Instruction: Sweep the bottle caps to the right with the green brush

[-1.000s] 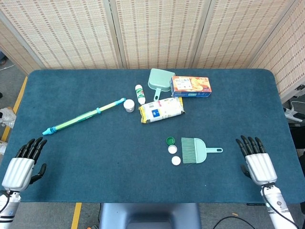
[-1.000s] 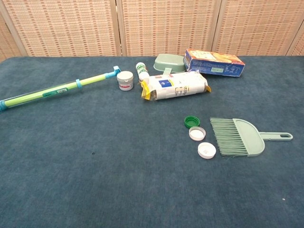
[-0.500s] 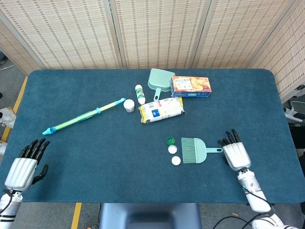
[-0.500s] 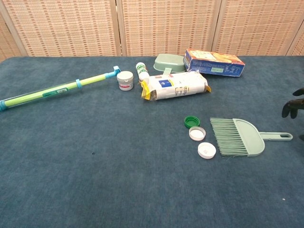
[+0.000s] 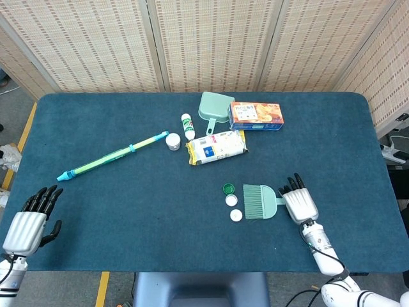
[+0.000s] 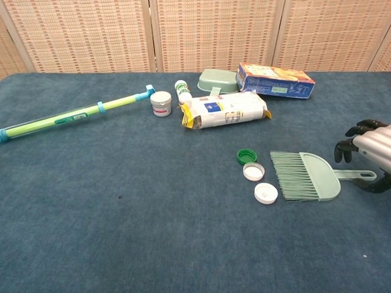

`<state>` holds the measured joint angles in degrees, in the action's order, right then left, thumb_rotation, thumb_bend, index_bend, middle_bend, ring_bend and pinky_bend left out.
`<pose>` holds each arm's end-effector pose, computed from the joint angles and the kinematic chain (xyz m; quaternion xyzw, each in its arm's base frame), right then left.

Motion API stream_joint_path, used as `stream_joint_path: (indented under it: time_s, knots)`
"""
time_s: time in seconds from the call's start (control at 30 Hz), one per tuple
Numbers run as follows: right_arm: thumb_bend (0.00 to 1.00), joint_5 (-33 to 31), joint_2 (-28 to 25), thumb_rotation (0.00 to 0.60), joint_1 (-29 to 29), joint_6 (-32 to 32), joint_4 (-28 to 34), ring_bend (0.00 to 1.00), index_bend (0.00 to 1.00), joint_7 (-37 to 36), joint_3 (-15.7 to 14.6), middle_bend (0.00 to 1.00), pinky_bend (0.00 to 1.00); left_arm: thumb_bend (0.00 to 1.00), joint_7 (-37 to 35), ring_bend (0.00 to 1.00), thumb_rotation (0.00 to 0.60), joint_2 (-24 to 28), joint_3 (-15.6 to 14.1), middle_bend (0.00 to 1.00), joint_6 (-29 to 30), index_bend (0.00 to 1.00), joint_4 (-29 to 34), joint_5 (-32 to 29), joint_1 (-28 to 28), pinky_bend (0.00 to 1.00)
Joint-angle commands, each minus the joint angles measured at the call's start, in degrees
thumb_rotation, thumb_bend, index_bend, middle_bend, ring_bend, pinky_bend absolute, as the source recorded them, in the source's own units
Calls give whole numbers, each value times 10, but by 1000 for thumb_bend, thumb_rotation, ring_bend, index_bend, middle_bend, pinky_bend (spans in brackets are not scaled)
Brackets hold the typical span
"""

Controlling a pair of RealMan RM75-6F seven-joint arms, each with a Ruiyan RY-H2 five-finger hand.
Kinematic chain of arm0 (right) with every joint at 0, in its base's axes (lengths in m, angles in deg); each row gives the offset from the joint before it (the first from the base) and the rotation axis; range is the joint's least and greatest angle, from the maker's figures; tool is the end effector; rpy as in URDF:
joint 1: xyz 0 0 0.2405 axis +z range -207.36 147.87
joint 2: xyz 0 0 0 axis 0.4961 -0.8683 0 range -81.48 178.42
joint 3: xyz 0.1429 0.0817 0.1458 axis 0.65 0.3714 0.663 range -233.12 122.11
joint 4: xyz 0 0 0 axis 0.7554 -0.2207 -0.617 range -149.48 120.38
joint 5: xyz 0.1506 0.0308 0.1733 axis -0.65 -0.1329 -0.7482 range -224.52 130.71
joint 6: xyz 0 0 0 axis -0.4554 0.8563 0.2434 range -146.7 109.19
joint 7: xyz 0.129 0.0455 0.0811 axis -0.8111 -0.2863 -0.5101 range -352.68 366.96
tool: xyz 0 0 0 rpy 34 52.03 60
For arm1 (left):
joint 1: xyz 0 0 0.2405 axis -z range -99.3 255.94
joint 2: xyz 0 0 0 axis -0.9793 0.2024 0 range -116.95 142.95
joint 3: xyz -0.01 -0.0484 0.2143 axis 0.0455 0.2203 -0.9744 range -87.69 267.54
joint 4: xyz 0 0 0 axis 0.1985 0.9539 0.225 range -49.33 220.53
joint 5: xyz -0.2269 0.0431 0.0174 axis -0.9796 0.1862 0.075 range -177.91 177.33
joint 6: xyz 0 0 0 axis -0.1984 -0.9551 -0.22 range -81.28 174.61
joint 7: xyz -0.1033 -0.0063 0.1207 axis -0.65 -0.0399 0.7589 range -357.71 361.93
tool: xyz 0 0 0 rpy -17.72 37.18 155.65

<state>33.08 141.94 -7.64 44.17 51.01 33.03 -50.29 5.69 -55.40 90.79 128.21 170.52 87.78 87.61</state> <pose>-0.2649 -0.2836 -0.0341 0.7529 -0.2782 0.2363 0.5476 -0.2926 0.2110 0.0982 -0.6570 -0.3460 -0.3535 0.5689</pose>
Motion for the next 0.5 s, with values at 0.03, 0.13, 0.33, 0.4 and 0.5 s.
stream_joint_path:
  time_s: [0.03,0.13,0.33,0.4,0.5]
  knots:
    - [275,-5,3,600,2,-3,-1,121,364,7,-1,372,67,450,0,0,600,0,0,0,0,0,0,0,0,159]
    - [275,-10,6,600,4,-5,-3,126,382,15,-2,383,67,449,0,0,600,1,0,0,-1,0,1,-1,0,159]
    - [276,-20,12,600,7,-10,-7,134,398,18,-2,393,67,450,2,0,600,4,2,0,-5,0,3,-7,2,161]
    - [276,-21,14,600,8,-10,-9,140,406,18,-3,400,68,450,3,0,600,4,2,0,-7,0,4,-9,2,161]
    - [278,-20,18,600,8,-6,-13,154,426,15,-4,414,70,450,5,0,600,5,3,0,-9,0,6,-12,2,161]
